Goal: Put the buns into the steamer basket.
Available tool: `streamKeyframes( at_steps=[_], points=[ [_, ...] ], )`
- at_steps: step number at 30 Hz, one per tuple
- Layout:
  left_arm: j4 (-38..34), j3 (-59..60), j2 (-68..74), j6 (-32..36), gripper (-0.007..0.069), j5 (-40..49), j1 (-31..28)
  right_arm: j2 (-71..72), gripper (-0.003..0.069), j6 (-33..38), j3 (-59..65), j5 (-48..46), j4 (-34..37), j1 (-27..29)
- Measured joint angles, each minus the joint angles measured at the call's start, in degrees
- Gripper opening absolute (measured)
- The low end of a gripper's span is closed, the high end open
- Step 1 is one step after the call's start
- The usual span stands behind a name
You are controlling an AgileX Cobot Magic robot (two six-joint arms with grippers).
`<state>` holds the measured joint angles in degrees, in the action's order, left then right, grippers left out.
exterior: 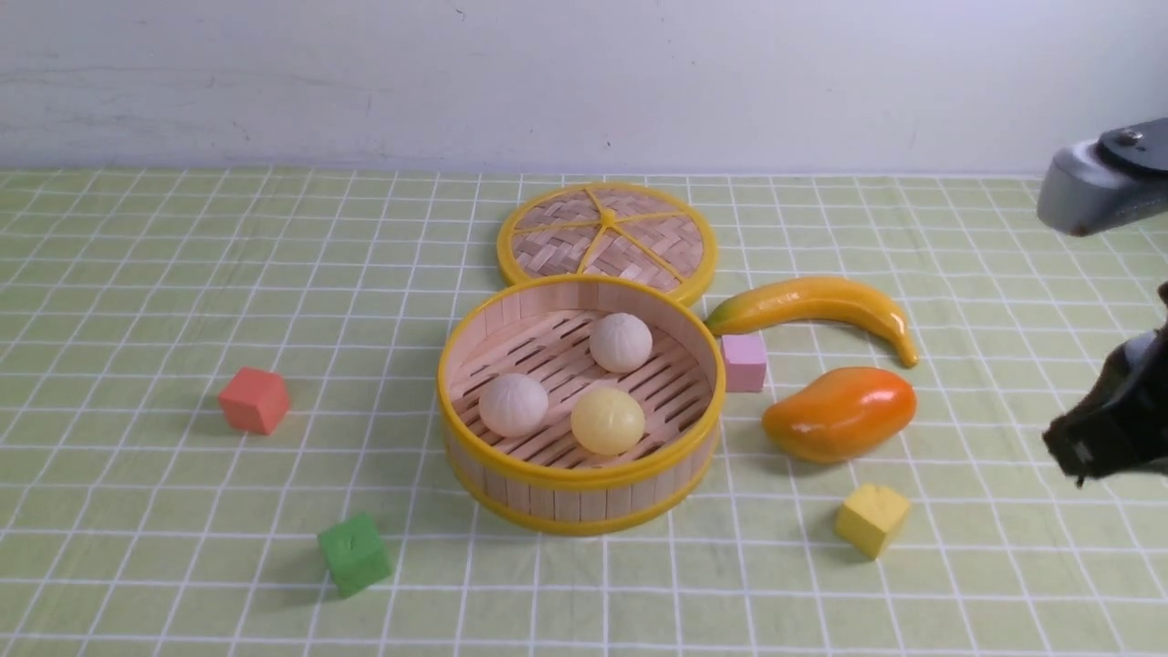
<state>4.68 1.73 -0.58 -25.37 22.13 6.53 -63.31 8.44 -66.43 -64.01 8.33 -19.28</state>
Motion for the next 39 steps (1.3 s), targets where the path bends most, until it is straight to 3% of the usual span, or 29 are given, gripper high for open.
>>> streamKeyframes(
  at_steps=[1, 4, 5, 11, 14, 21, 23, 30, 34, 39],
  points=[
    [0.0, 0.0, 0.0, 0.0, 0.0237, 0.0, 0.0, 0.3, -0.0013, 0.3, 0.3, 0.8, 0.0, 0.3],
    [0.0, 0.0, 0.0, 0.0, 0.0238, 0.0, 0.0, 10.0, -0.0009, 2.9, 9.1, 17.6, 1.1, 7.4],
    [0.0, 0.0, 0.0, 0.0, 0.0238, 0.0, 0.0, 10.7, -0.0009, 2.9, 9.7, 18.6, 1.1, 7.4],
    [0.0, 0.0, 0.0, 0.0, 0.0238, 0.0, 0.0, 40.0, -0.0004, 3.1, 38.4, 42.9, 1.6, 20.8],
    [0.0, 0.0, 0.0, 0.0, 0.0238, 0.0, 0.0, 50.8, -0.0001, 3.1, 50.0, 47.7, 1.6, 22.3],
    [0.0, 0.0, 0.0, 0.0, 0.0238, 0.0, 0.0, 63.8, 0.0004, 3.1, 66.8, 48.3, 2.1, 23.4],
    [0.0, 0.0, 0.0, 0.0, 0.0238, -0.1, 0.0, 63.9, 0.0008, 3.3, 67.7, 42.8, 1.7, 23.8],
    [0.0, 0.0, 0.0, 0.0, 0.0238, -0.1, 0.0, 63.9, 0.0015, 4.6, 67.5, 41.3, -0.1, 23.8],
    [0.0, 0.0, 0.0, 0.0, 0.0238, -0.1, 0.0, 63.9, 0.002, 0.8, 67.5, 41.3, -3.4, 23.8],
    [0.0, 0.0, 0.0, 0.0, 0.0238, -0.1, 0.0, 63.9, 0.0029, -12.5, 67.5, 41.5, -11.3, 23.8]
  ],
)
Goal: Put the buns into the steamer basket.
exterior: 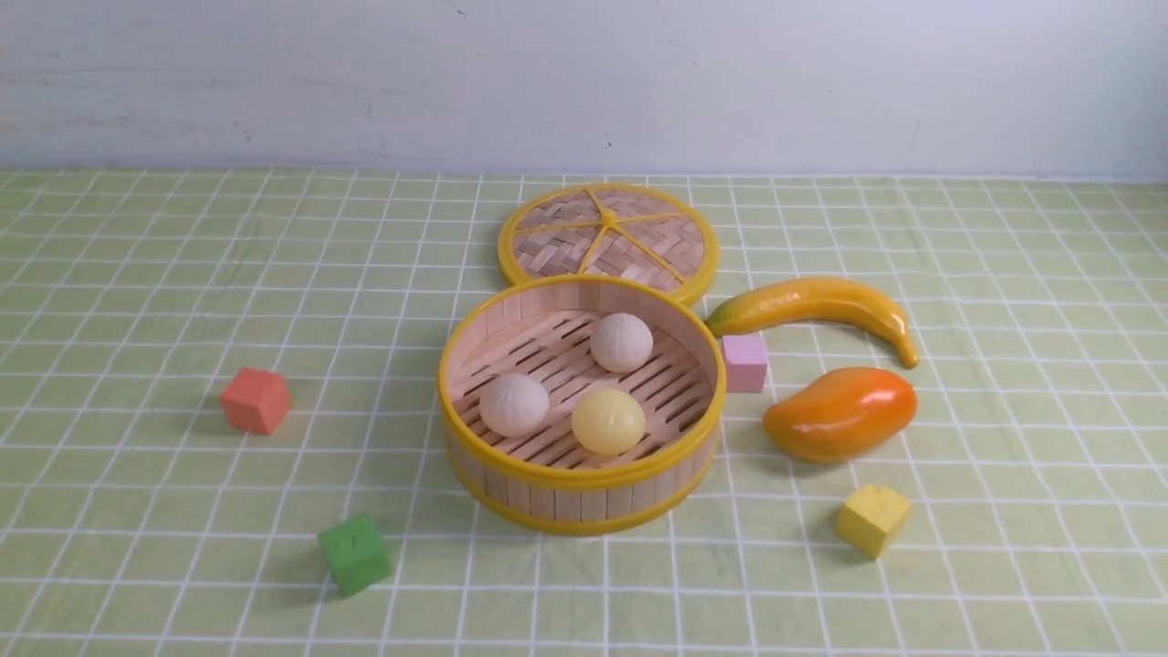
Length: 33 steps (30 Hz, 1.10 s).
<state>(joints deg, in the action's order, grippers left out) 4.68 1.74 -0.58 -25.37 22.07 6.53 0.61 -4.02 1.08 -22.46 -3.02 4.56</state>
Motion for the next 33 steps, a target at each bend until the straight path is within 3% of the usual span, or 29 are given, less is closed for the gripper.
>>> streamKeyframes(
  at_steps=[5, 33],
  points=[
    [0.0, 0.0, 0.0, 0.0, 0.0238, 0.0, 0.0, 0.0, 0.0037, -2.9, 0.0, 0.0, -2.0, 0.0],
    [0.0, 0.0, 0.0, 0.0, 0.0238, 0.0, 0.0, 0.0, 0.0074, -3.3, 0.0, 0.1, -2.2, 0.0]
  ],
)
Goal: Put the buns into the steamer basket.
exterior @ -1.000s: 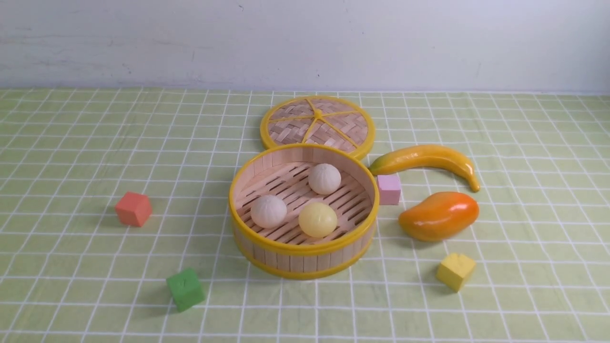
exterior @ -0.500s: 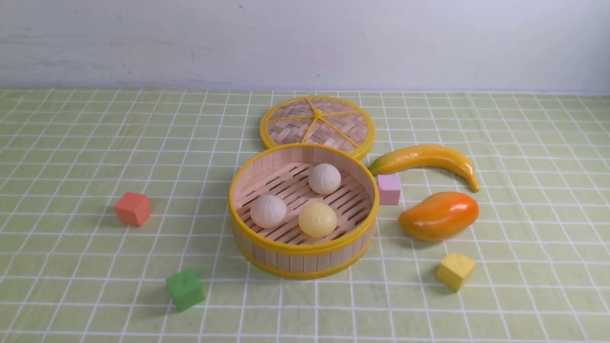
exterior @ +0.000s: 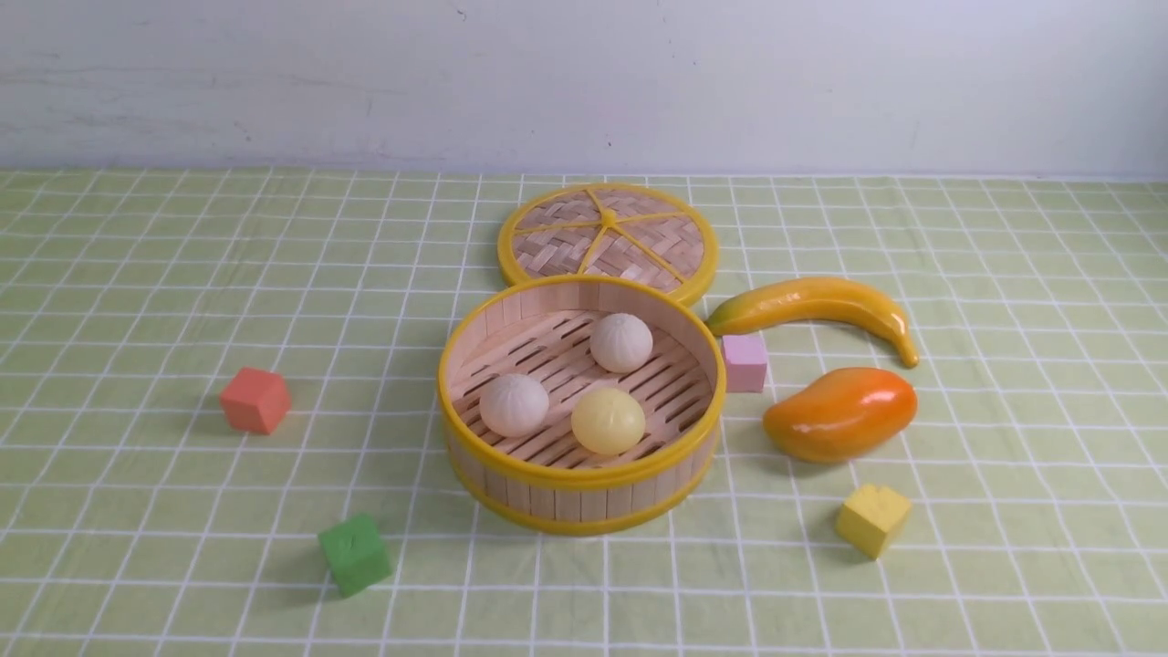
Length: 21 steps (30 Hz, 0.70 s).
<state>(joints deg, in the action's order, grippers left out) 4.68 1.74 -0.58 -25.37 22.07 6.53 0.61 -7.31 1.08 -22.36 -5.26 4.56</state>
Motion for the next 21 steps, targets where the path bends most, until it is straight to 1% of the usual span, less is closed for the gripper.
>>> streamKeyframes(
  at_steps=[21],
  points=[
    [0.0, 0.0, 0.0, 0.0, 0.0238, 0.0, 0.0, 0.0, 0.0097, 0.0, 0.0, 0.0, 0.0, 0.0]
  ],
)
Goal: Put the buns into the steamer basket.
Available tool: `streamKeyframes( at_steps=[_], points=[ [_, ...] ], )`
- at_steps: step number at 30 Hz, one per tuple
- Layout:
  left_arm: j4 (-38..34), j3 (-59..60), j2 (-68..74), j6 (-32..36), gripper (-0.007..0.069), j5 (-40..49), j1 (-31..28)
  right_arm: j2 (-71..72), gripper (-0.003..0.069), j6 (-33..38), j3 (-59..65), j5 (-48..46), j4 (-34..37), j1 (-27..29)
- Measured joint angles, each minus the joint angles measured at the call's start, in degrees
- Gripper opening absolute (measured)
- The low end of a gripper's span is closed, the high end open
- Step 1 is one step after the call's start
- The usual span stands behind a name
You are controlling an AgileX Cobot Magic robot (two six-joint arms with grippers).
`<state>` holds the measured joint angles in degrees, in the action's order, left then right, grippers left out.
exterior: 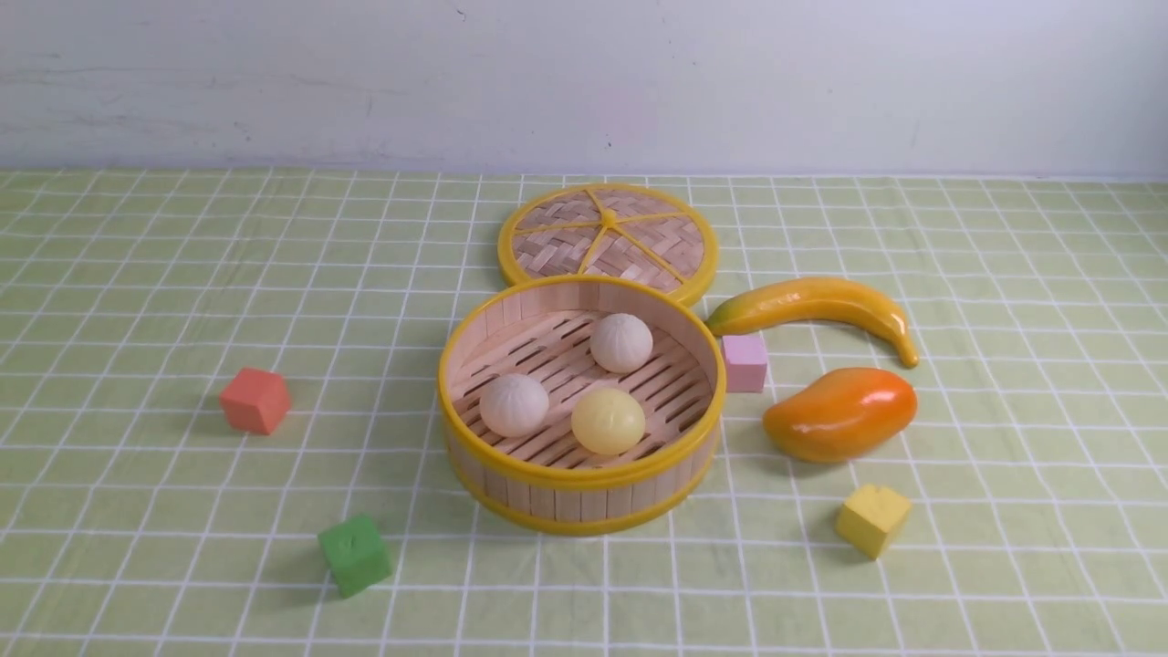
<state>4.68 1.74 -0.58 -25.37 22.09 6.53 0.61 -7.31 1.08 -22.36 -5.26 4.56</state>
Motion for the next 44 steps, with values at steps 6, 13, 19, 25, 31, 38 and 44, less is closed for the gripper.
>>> streamKeyframes(
  at_steps=[6, 13, 19, 25, 31, 38, 44],
  points=[
    [0.0, 0.0, 0.0, 0.0, 0.0238, 0.0, 0.0, 0.0, 0.0106, 0.0, 0.0, 0.0, 0.0, 0.0],
    [0.0, 0.0, 0.0, 0.0, 0.0238, 0.0, 0.0, 0.0, 0.0115, 0.0, 0.0, 0.1, 0.0, 0.0],
    [0.0, 0.0, 0.0, 0.0, 0.0238, 0.0, 0.0, 0.0, 0.0122, 0.0, 0.0, 0.1, 0.0, 0.0],
    [0.0, 0.0, 0.0, 0.0, 0.0238, 0.0, 0.0, 0.0, 0.013, 0.0, 0.0, 0.1, 0.0, 0.0],
    [0.0, 0.0, 0.0, 0.0, 0.0238, 0.0, 0.0, 0.0, 0.0136, 0.0, 0.0, 0.1, 0.0, 0.0],
    [0.0, 0.0, 0.0, 0.0, 0.0238, 0.0, 0.0, 0.0, 0.0141, 0.0, 0.0, 0.1, 0.0, 0.0],
    [0.0, 0.0, 0.0, 0.0, 0.0238, 0.0, 0.0, 0.0, 0.0149, 0.0, 0.0, 0.1, 0.0, 0.0]
  ],
)
